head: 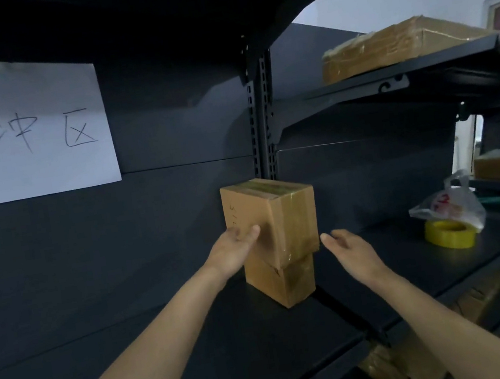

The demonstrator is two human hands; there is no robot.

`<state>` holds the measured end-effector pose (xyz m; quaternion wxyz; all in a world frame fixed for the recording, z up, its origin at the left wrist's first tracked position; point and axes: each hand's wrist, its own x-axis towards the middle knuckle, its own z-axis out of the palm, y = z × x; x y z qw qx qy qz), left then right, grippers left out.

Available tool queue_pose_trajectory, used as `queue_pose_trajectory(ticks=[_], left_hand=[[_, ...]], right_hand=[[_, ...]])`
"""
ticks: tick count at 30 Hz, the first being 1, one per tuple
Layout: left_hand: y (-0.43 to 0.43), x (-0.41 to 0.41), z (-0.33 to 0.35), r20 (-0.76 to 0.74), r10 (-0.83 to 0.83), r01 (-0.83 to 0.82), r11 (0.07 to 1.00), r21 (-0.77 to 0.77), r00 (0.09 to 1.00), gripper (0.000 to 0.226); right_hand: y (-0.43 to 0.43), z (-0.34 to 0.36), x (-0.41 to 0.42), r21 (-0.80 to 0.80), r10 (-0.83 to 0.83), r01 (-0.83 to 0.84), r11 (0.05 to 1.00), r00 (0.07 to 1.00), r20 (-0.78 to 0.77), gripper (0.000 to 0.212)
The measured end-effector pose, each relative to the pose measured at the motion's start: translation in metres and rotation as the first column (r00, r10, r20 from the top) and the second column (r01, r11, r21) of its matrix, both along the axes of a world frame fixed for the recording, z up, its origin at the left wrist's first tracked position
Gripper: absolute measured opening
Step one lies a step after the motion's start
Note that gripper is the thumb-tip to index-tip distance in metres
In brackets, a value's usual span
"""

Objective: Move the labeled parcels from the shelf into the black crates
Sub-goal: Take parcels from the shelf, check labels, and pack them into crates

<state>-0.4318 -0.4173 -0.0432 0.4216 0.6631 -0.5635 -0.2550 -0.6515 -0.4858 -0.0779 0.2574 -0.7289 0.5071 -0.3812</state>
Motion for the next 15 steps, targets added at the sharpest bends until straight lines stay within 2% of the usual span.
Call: queue_pose_trajectory(ticks=[3, 9, 12, 15], left_hand=[[-0.022, -0.009, 0.016, -0.139, 0.068, -0.073, 0.997, -0.032, 0.988, 0.082], [-0.052, -0.024, 0.038, -0.221, 0.176, -0.187, 0.982, -0.030, 0.959, 0.080], [-0.057, -0.031, 0.035, -0.316, 0.167, -0.187, 0.982, -0.033, 0.934, 0.067], [-0.041, -0.028, 0.028, -0.491, 0.073, -0.140, 0.985, -0.101, 0.868, 0.045]], right_hand=[[-0.019, 0.001, -0.003, 0.034, 0.023, -0.023, 0.999, 1.000, -0.002, 0.048], [-0.050, 0.005, 0.004, 0.134, 0.220, -0.214, 0.968, 0.975, -0.027, 0.055], [-0.051, 0.007, 0.012, 0.161, 0.335, -0.351, 0.922, 0.934, 0.122, 0.035], [-0.045, 0.010, 0.020, 0.054, 0.362, -0.396, 0.917, 0.880, 0.308, 0.023]])
